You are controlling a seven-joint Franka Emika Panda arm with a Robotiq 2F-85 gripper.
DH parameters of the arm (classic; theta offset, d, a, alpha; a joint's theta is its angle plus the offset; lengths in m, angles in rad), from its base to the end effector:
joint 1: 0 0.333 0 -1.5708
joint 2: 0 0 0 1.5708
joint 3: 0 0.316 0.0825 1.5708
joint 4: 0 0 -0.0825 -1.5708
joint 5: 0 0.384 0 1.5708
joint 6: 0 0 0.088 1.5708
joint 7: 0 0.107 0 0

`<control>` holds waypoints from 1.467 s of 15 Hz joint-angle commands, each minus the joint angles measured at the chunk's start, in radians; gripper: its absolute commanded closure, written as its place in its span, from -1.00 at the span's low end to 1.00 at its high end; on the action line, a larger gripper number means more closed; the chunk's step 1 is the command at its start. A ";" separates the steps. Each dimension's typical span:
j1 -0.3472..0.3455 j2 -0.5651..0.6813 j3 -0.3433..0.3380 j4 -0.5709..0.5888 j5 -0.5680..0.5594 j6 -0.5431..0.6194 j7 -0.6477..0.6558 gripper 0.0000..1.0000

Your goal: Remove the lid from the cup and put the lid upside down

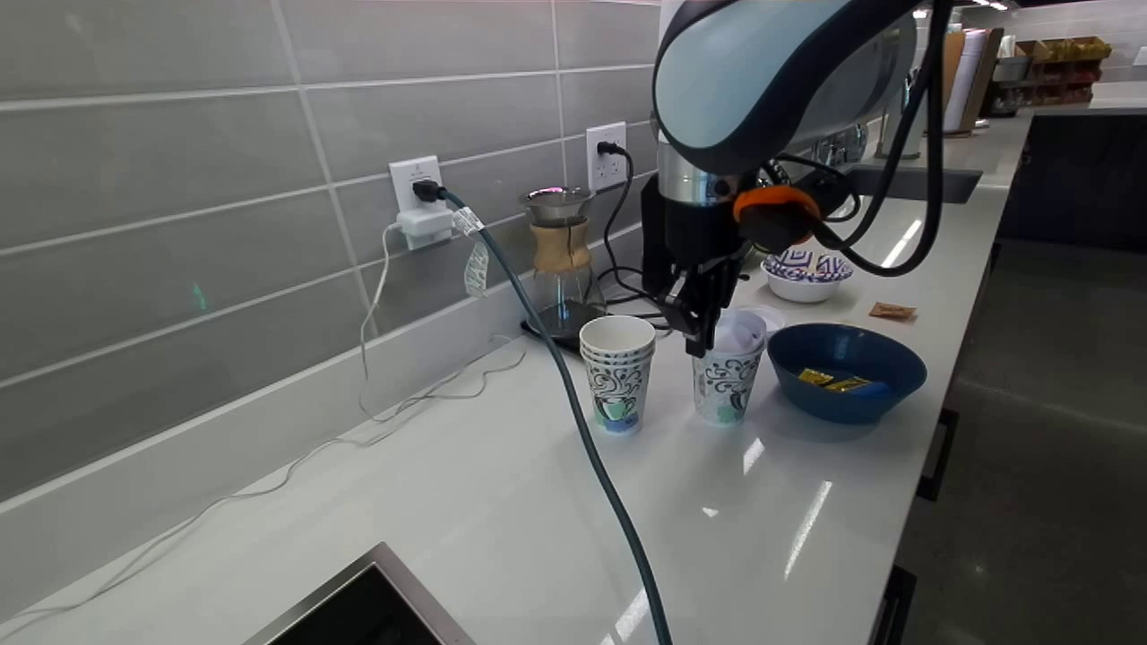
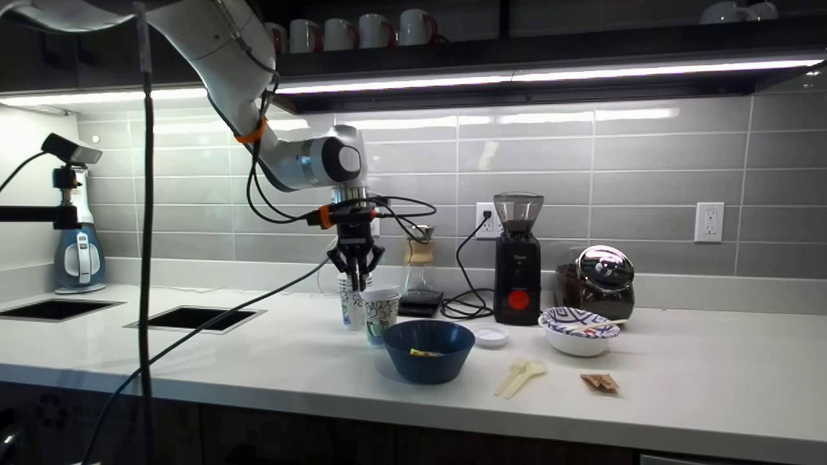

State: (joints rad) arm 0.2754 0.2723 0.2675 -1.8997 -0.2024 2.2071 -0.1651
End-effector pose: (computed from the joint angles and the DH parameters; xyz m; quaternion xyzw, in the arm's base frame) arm 0.5382 0.3071 0.3679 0.9171 0.3951 0.0323 0.0419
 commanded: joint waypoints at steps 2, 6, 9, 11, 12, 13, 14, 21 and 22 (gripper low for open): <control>-0.005 -0.006 -0.005 -0.007 0.020 0.006 -0.021 0.69; -0.003 -0.008 -0.007 -0.009 0.018 0.007 -0.018 0.92; 0.001 -0.014 -0.007 -0.013 0.010 0.006 -0.009 1.00; 0.007 -0.022 -0.006 -0.018 0.003 0.005 0.002 1.00; 0.009 -0.026 -0.005 -0.021 0.002 0.004 0.005 1.00; 0.014 -0.035 -0.005 -0.027 -0.003 0.005 0.013 1.00; 0.017 -0.045 -0.003 -0.035 -0.007 0.006 0.018 1.00; 0.047 -0.147 0.009 -0.099 -0.044 0.014 0.089 1.00; 0.048 -0.160 0.011 -0.107 -0.043 0.013 0.095 1.00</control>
State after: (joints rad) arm 0.3144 0.1752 0.2758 -1.9487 -0.2235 2.2071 -0.1134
